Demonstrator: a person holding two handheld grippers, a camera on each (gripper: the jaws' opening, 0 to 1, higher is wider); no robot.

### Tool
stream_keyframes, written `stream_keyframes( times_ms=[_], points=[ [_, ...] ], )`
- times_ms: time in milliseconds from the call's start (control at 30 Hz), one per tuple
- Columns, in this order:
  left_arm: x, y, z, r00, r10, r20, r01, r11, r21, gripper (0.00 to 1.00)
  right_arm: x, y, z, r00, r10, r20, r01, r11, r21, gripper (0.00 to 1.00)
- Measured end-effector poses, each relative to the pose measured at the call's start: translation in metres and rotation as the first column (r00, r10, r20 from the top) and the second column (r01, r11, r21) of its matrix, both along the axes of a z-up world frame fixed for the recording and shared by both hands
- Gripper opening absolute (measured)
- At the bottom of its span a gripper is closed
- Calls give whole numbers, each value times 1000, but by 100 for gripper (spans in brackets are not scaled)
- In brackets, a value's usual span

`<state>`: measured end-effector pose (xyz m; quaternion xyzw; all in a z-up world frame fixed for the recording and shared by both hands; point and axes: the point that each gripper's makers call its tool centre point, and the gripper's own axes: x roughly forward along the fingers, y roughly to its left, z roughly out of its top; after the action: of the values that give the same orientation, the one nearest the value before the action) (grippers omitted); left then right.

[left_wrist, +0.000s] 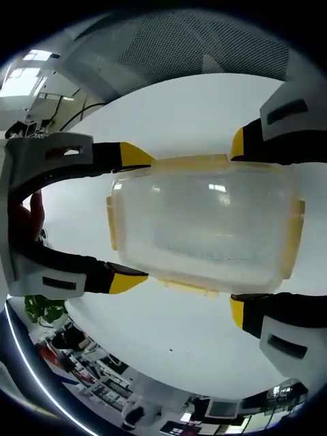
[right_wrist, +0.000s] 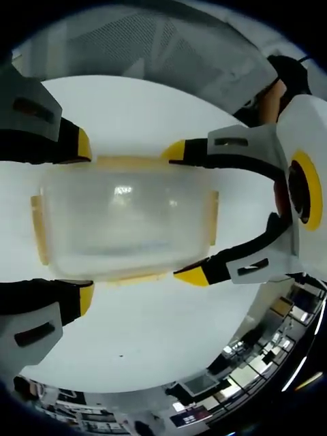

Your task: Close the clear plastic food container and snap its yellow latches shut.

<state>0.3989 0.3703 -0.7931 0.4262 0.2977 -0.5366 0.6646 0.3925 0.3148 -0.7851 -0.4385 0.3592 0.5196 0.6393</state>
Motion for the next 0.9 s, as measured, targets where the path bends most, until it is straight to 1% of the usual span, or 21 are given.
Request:
stream_keyframes(
  times_ms=[267, 667, 900],
  points=[
    [8, -1, 0, 1000, -2, -1, 2, 1000, 0, 78, 7, 0, 0, 1000, -5, 3, 5, 1000, -7, 69],
    [16, -1, -1, 999, -35, -3, 35, 999, 9, 78, 13, 0, -1, 999, -39, 8, 39, 999, -4, 69],
    [19, -3, 0, 999, -41, -5, 41, 999, -4, 79, 17, -2, -1, 999, -43, 11, 43, 999, -6, 69]
  ],
)
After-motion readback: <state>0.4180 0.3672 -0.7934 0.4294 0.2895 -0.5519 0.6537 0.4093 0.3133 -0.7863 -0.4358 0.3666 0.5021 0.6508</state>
